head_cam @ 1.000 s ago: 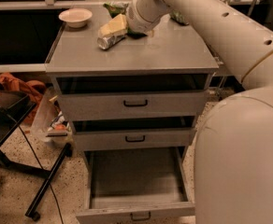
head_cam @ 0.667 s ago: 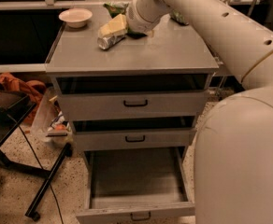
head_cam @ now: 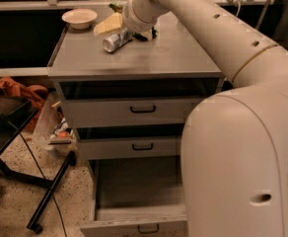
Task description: Place redbull can into bottom drawer
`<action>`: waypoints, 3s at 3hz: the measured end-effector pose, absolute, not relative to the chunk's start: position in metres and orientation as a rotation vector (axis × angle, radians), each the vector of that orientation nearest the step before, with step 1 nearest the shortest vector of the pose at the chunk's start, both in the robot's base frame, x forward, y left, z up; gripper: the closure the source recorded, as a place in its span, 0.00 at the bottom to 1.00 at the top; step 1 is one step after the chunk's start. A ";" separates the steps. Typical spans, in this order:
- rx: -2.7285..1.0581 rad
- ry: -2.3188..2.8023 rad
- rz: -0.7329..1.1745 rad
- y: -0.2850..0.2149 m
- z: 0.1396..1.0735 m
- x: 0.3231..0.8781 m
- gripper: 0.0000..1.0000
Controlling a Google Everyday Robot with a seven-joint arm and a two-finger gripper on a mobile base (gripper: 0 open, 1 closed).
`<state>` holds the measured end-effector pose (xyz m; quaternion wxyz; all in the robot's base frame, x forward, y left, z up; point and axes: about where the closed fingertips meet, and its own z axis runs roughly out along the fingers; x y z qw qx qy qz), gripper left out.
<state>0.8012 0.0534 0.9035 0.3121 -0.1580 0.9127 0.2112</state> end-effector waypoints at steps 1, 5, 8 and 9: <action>-0.316 2.424 0.570 0.076 0.900 0.825 0.00; -0.095 2.486 0.544 0.110 0.852 0.890 0.00; -0.050 2.486 0.476 0.109 0.844 0.899 0.00; -0.032 2.460 0.438 0.107 0.849 0.905 0.00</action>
Offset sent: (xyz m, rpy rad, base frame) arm 0.0688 0.0740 -0.0010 0.0769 0.0698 -0.1774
